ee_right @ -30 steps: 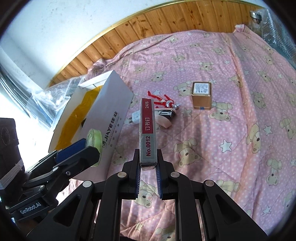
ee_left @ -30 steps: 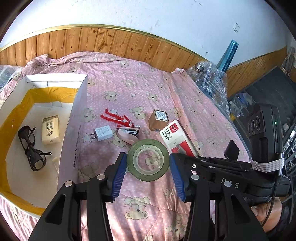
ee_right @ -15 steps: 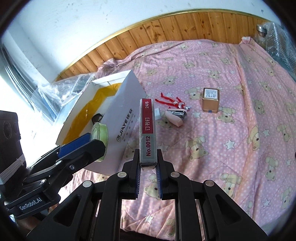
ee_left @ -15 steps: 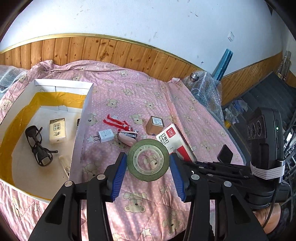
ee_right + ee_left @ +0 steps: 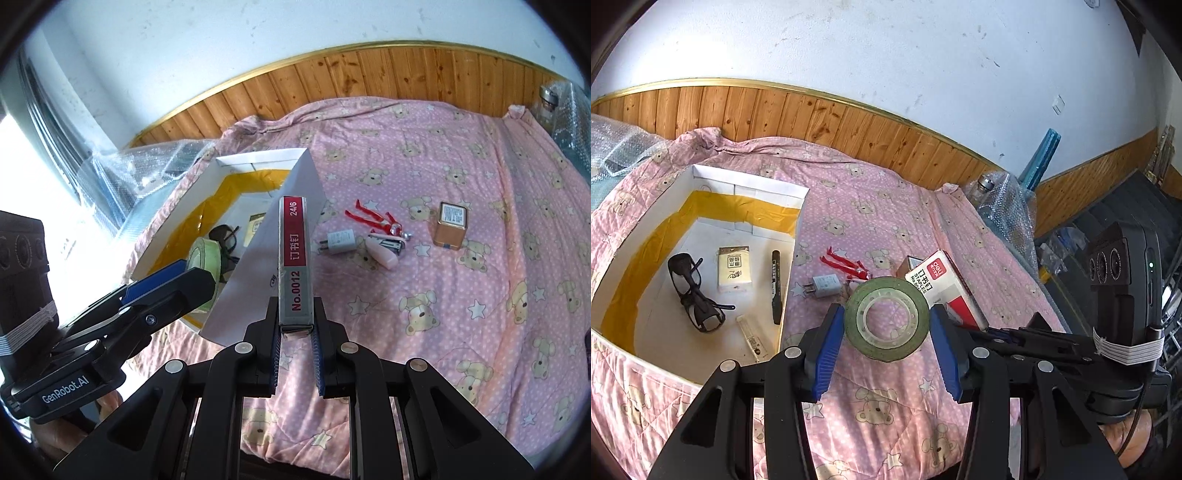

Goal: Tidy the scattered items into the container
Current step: 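Lift the tape roll and staple box and carry both over the white box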

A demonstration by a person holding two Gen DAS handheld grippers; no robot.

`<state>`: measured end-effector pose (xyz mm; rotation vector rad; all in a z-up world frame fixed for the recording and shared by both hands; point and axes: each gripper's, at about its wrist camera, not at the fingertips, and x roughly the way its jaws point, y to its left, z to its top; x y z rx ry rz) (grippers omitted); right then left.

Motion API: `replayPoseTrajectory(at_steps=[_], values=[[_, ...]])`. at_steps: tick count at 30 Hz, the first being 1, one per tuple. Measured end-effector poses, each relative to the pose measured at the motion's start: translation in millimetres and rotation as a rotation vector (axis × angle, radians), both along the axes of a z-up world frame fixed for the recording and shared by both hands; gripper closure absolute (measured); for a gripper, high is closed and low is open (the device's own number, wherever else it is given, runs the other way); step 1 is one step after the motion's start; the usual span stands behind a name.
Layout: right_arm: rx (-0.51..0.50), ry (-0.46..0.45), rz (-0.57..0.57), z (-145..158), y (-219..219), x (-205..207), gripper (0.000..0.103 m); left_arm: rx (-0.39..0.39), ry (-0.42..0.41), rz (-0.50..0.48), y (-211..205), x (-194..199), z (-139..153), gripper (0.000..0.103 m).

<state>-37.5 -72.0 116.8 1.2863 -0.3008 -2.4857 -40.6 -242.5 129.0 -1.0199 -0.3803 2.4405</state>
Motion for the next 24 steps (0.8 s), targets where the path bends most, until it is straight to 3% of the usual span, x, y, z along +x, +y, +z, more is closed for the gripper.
replayPoseTrajectory(at_steps=[24], values=[[0.015, 0.005, 0.16, 18, -81, -61, 0.087, 0.037, -0.025, 0.162, -87, -41, 5, 0.054]])
